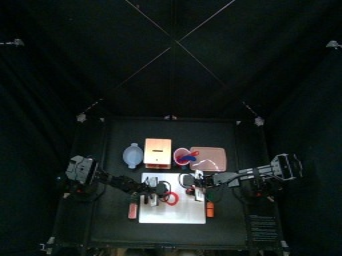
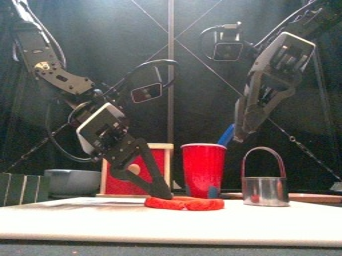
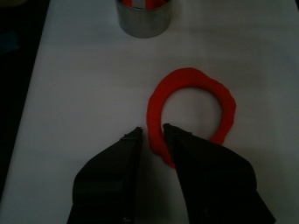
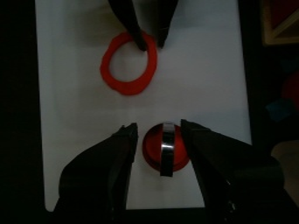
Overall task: Get the cutter from the drawer then cut the dough then place the extra dough in the bowl
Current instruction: Place the extra dough in the bowl
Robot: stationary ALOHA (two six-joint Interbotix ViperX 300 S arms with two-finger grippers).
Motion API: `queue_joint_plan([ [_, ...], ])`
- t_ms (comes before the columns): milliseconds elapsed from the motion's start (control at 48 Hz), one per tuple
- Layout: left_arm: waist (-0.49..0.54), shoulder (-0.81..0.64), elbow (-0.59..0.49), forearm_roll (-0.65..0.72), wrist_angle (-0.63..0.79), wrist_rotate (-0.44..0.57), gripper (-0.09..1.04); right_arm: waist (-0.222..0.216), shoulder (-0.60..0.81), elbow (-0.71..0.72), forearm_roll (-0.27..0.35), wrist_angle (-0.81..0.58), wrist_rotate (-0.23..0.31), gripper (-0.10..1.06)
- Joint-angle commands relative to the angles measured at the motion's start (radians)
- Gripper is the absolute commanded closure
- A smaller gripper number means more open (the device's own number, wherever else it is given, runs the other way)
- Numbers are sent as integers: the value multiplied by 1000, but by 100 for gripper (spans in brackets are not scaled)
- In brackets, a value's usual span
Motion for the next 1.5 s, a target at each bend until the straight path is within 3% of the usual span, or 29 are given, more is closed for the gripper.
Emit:
queue_joint_plan([
  [21,0,-3,5,15,11,2,29,-2,-15,-8,5,-8,-2,16],
  [542,3,-60,9,75,-31,2,36,-8,-14,-3,2,-9,-2,16],
  [1083,137,-482,141,104,-54,84,35,-18,-12,-3,-8,-5,-3,16],
  [1312,242,-643,198,107,-149,149,35,-23,-8,-8,-32,-14,-3,16],
  [1500,327,-796,305,106,-219,150,35,-23,9,-8,-32,-17,-3,16],
])
